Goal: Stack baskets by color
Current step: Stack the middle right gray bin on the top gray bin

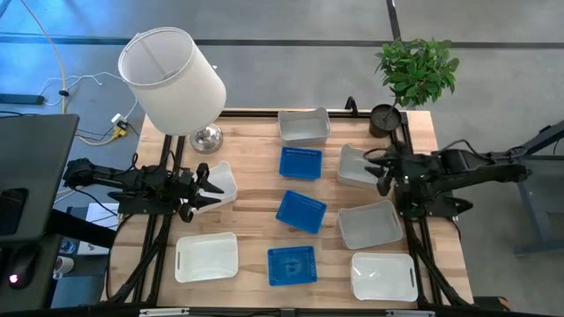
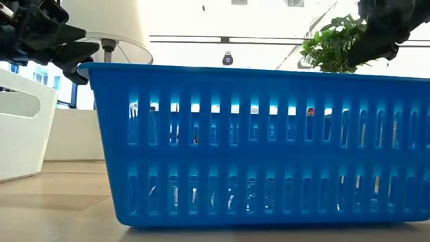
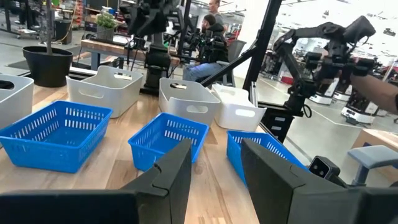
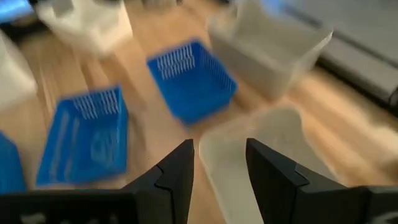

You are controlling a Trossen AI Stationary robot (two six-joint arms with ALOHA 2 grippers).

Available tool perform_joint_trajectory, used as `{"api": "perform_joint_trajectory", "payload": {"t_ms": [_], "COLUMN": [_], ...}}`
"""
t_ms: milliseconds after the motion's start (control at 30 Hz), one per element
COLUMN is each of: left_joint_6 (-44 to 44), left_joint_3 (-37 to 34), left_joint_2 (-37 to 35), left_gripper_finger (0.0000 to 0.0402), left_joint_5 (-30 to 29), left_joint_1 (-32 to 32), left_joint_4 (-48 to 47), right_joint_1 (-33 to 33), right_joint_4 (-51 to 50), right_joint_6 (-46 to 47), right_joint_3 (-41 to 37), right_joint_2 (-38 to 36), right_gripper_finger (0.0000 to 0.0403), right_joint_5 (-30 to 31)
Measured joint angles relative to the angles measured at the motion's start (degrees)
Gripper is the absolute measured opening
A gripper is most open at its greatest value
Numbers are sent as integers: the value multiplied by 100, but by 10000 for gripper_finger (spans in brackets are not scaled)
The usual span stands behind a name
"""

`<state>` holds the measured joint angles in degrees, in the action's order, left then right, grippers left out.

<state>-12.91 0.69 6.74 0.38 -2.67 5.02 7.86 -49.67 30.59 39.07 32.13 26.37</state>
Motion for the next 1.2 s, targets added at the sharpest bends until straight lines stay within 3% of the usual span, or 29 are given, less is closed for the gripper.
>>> {"api": "perform_joint_trajectory", "payload": {"t_ms": [200, 533, 1200], "left_joint_6": [0, 0, 0], "left_joint_3": [0, 0, 0], "left_joint_2": [0, 0, 0], "left_gripper_finger": [127, 127, 127], "left_joint_5": [0, 0, 0], "left_joint_1": [0, -1, -1], "left_joint_4": [-2, -2, -2], "right_joint_1": [0, -19, -1009], "right_joint_4": [-462, -470, -453], "right_joint_6": [-17, -616, -841], "right_joint_3": [124, 142, 142], "right_joint_2": [944, 2278, 3811], "right_gripper_finger": [135, 135, 135], "right_joint_5": [-550, -551, -1251]}}
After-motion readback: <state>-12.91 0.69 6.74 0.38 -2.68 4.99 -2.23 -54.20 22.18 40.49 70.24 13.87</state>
